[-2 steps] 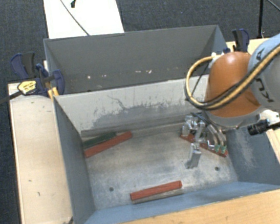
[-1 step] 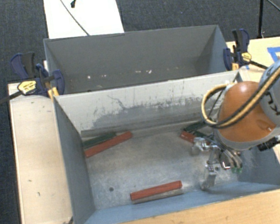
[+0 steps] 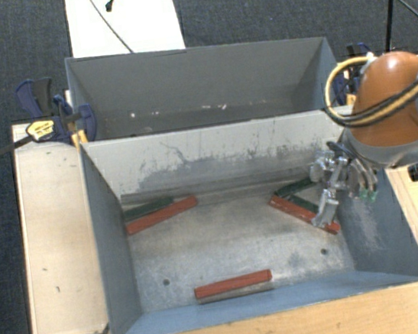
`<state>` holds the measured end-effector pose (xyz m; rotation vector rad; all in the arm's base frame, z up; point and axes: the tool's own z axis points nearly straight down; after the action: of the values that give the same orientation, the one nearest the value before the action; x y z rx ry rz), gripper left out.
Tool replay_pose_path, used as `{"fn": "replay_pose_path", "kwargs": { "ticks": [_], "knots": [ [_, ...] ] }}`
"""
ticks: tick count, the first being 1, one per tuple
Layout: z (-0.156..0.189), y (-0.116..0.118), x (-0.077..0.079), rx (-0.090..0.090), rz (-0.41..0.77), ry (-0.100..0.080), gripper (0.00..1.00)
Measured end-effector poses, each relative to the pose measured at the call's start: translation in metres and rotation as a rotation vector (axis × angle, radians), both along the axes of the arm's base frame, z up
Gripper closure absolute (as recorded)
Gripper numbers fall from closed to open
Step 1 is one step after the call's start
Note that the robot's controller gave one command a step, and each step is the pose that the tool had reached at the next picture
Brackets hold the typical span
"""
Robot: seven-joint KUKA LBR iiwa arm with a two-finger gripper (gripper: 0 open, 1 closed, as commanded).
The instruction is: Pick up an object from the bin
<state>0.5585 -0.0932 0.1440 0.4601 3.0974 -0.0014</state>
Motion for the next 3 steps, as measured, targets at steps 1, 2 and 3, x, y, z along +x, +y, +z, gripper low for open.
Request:
{"fn": "replay_pose_path", "kwargs": {
  "ticks": [1,2,3],
  "knots": [
    [-0.075,0.016,0.0,0.001,0.391,0.009,0.0],
    [-0.073,0.015,0.001,0.0,0.388,0.006,1.0],
    [0.006,0.068,-0.004,0.001,0.401,-0.001,1.0]
  ]
}}
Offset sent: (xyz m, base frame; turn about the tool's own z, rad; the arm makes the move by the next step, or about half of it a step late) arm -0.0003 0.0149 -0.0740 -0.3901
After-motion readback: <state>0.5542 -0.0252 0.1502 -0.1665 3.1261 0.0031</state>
